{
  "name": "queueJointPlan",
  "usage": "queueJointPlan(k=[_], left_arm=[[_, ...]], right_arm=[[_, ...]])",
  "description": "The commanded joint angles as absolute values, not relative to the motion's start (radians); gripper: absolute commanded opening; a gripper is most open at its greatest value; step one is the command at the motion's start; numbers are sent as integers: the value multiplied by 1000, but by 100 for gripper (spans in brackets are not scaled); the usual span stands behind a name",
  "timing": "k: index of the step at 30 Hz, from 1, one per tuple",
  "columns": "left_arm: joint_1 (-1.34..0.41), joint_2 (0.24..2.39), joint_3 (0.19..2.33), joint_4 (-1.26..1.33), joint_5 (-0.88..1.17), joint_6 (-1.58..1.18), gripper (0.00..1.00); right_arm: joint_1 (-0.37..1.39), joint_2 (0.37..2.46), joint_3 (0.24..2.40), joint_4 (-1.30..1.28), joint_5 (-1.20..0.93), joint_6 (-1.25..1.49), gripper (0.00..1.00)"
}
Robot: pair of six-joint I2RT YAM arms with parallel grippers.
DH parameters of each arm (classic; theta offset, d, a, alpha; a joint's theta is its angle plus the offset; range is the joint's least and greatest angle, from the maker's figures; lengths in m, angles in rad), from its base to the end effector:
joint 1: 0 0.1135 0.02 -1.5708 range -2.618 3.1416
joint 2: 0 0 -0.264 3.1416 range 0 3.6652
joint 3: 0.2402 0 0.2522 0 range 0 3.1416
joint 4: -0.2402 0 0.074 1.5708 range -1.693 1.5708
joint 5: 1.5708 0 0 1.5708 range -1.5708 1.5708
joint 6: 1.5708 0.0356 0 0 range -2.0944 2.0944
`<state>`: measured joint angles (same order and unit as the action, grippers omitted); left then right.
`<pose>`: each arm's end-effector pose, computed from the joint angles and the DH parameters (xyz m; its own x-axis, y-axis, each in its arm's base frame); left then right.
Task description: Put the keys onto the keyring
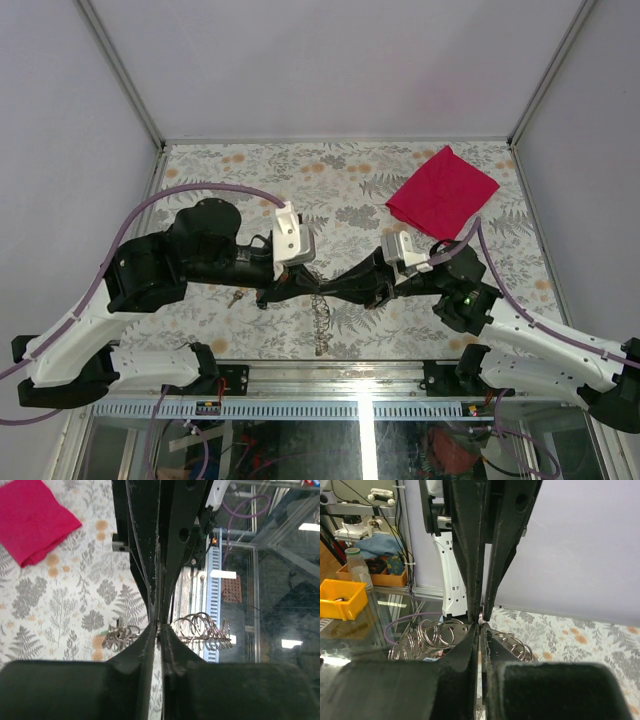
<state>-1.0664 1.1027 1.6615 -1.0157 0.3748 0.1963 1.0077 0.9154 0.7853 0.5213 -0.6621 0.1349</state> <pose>0.0722 -0.1577 0.4826 -0.0192 0.4104 -0.9117 0.9964 0.0837 0.0166 0.0905 0.1843 0.3894 0.0712 0.3115 -0.9476 -0.9889 -0.1024 -0.1079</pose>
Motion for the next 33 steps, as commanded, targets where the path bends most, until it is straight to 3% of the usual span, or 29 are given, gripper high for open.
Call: queueJointPlan(k=[1, 6, 9, 14, 33], left_arm=[[-1071, 1033, 1617, -831, 396, 151, 14], [-1070, 944, 1519, -671, 369, 70, 38], [-1069, 886, 1458, -579, 339, 20, 45], [-1069, 839, 1407, -526, 287, -22, 48], [-1069, 808, 1309, -437, 285, -56, 53]], right_arm=[[1011, 888, 739, 764, -747, 88, 0], [1012, 853, 654, 957, -786, 16, 0], [1012, 820, 604, 1053, -820, -50, 0], [1012, 774, 541, 1187, -844, -170, 0], [1013, 705, 580, 1015, -911, -426, 0]])
